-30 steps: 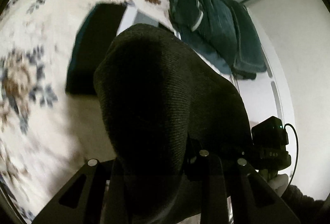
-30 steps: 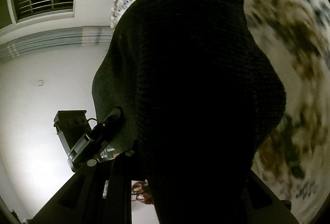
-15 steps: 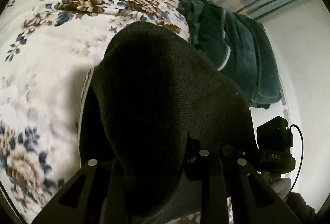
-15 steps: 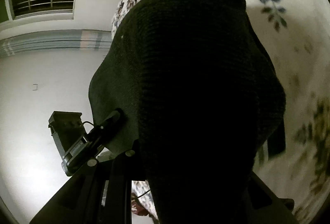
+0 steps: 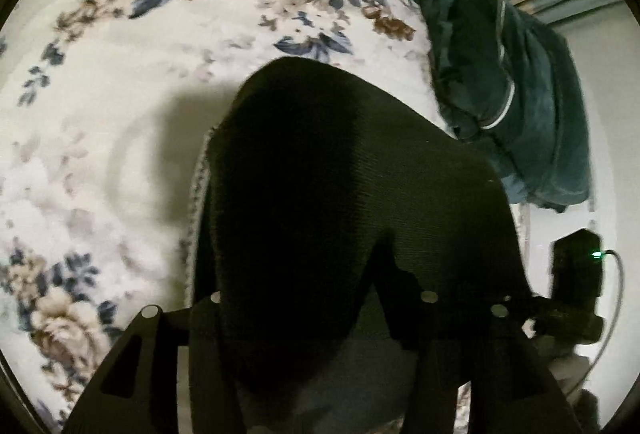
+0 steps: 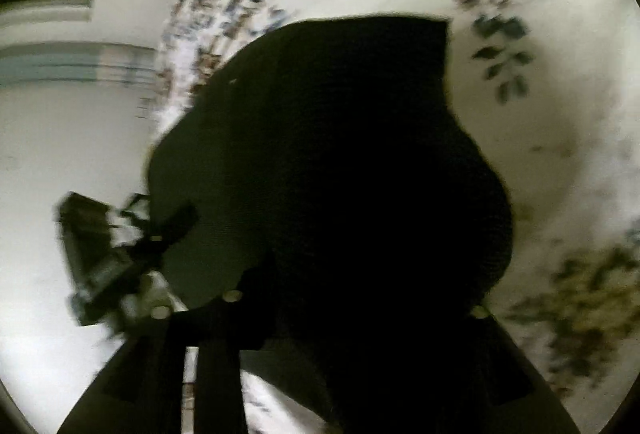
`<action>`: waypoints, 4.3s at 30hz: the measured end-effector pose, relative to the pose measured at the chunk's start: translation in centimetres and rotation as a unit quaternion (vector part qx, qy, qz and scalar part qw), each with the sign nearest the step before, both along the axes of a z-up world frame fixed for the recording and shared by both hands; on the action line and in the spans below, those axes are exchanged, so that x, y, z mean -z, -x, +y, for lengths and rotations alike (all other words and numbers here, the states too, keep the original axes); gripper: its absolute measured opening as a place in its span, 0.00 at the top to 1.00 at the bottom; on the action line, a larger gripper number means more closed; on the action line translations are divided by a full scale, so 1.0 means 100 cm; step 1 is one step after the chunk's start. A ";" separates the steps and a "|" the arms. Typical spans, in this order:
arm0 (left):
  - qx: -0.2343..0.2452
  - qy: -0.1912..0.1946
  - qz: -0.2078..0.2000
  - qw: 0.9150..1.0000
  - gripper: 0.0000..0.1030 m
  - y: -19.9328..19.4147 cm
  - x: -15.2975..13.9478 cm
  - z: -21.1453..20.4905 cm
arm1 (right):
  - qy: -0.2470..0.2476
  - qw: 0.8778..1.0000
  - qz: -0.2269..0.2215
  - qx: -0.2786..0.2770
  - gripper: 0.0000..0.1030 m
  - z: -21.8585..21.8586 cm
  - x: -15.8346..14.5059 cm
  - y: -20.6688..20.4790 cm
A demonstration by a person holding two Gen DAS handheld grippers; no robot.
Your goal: Fold small clothes
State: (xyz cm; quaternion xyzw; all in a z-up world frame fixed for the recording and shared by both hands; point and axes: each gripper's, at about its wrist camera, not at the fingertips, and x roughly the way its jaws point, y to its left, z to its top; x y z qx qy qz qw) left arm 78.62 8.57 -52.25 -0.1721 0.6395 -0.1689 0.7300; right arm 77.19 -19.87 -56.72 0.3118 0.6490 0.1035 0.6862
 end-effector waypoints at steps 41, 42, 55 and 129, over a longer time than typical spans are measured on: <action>-0.059 -0.221 -0.293 0.928 0.02 0.369 -0.328 -0.063 | 0.390 0.883 -0.260 0.015 0.00 0.038 -0.399 0.399; -0.060 -0.220 -0.296 0.927 0.02 0.377 -0.335 -0.063 | 0.389 0.882 -0.267 0.016 0.00 0.039 -0.411 0.411; -0.088 -0.213 -0.355 0.906 0.02 0.473 -0.421 -0.064 | 0.365 0.865 -0.343 0.038 0.00 0.034 -0.534 0.533; -0.114 -0.220 -0.380 0.891 0.02 0.518 -0.455 -0.063 | 0.349 0.860 -0.371 0.039 0.00 0.022 -0.579 0.578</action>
